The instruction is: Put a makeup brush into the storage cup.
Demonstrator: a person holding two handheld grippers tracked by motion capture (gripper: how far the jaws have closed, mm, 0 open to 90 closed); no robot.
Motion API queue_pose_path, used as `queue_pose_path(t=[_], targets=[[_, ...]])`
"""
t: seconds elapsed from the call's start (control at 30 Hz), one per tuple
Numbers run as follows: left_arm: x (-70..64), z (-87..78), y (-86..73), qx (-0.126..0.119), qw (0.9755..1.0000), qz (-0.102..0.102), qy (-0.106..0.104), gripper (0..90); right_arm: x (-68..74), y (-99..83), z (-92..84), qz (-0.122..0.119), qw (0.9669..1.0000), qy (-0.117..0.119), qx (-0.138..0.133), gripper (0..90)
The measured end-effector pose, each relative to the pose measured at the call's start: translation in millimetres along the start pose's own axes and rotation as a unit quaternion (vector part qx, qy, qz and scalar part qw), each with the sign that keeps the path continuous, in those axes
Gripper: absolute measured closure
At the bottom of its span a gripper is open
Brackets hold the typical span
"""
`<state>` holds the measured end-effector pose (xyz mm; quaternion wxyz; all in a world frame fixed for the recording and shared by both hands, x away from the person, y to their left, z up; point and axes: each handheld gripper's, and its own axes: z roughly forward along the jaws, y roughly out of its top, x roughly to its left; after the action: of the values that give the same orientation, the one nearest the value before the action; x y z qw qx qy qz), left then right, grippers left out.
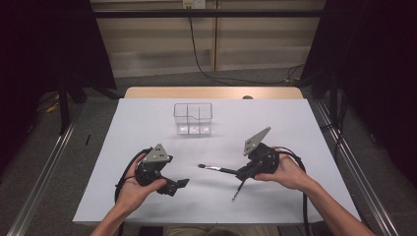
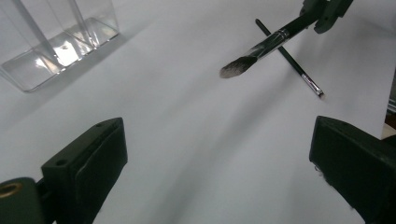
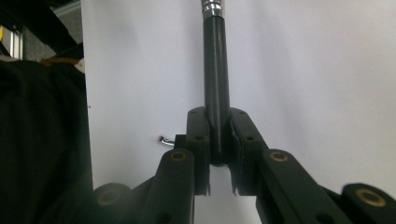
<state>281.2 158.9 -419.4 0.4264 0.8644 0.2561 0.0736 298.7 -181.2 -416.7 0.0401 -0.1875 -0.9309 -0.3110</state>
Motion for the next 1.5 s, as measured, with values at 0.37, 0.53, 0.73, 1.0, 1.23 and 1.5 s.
queue_pose_path(t=[0.37,0.53,0.73,1.0,1.23,1.5], targets=[[-2.0,-2.2,-4.2,-0.018,0.9998,-0.002,0.012,5.2,5.0,-14.3,3.1,0.035,0.9940,-0.017,-0.102,80.1],[-2.9,-2.9,-5.6,-0.024,0.9995,-0.005,0.018,5.1,8.1,-17.7,2.2,0.036,0.9895,-0.023,-0.138,80.0],[-4.4,-0.5,-6.6,-0.023,0.9995,0.004,0.020,5.2,6.8,-24.2,2.3,0.051,0.9824,-0.017,-0.179,80.0],[-5.0,0.5,-7.8,-0.031,0.9992,0.008,0.025,5.1,10.3,-28.0,3.1,0.048,0.9765,-0.004,-0.210,80.0],[-7.4,2.8,-8.6,-0.035,0.9991,0.005,0.021,5.1,13.4,-28.1,3.5,0.044,0.9688,-0.007,-0.244,80.0],[-9.1,4.4,-6.9,-0.046,0.9988,0.005,0.012,5.2,15.8,-28.2,0.5,0.038,0.9609,-0.018,-0.274,80.0]])
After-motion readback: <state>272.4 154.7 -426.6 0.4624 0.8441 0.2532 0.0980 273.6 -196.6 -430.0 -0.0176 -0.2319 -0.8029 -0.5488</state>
